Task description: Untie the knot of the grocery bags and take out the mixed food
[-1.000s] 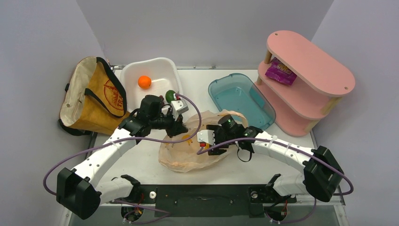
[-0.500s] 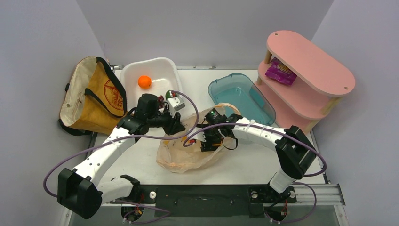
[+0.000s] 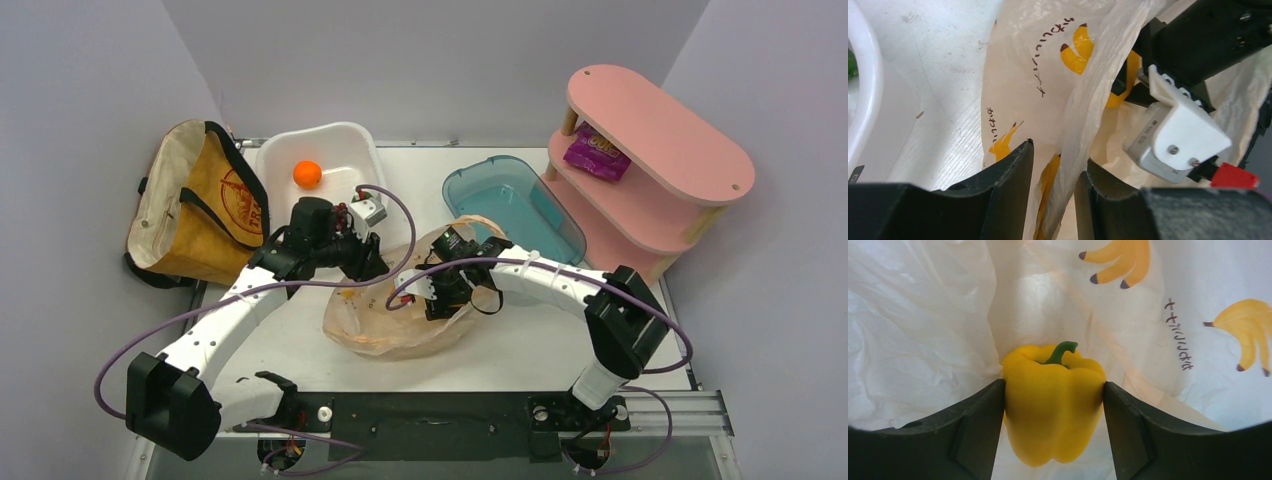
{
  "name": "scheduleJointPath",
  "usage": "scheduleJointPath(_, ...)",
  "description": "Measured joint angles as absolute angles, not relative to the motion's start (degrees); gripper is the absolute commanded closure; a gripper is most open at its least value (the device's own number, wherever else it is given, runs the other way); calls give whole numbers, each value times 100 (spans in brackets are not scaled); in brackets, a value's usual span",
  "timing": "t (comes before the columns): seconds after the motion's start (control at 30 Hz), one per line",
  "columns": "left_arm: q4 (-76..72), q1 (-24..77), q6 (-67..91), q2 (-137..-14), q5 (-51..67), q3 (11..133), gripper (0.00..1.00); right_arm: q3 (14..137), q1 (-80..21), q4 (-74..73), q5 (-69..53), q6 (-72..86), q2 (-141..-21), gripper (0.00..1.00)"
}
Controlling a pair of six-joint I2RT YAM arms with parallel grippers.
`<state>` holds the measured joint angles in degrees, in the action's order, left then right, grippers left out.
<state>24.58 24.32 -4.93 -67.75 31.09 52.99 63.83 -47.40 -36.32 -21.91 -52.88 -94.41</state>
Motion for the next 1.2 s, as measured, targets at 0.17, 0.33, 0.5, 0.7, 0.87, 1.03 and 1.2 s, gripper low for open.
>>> scheduleJointPath(0.17,2381,2410,-327,-6775,2943,5299,68,6584,-4772,-3782,-2399,-4982,-9072,100)
scheduleJointPath(0.33,2290,2392,-189,-6827,2733,5297,69,6796,-4805,-3736,-2655,-4685,-8486,100)
scheduleJointPath(0.5,2237,2351,25,-7002,2497,5297,72,6814,-4805,-3592,-2845,-4283,-8082,100)
scheduleJointPath(0.7,2147,2285,242,-7074,2357,5297,72,6866,-4805,-3083,-3037,-3371,-7686,100)
scheduleJointPath(0.87,2078,2217,351,-7203,2290,5297,72,7046,-4805,-2250,-3085,-2399,-7242,100)
scheduleJointPath(1.03,2075,2097,475,-7520,2294,5317,74,7192,-4799,-1330,-2818,-1347,-6805,100)
scheduleJointPath(1.2,2069,1986,517,-7839,2405,5450,80,7253,-4665,-602,-2257,-438,-6576,100)
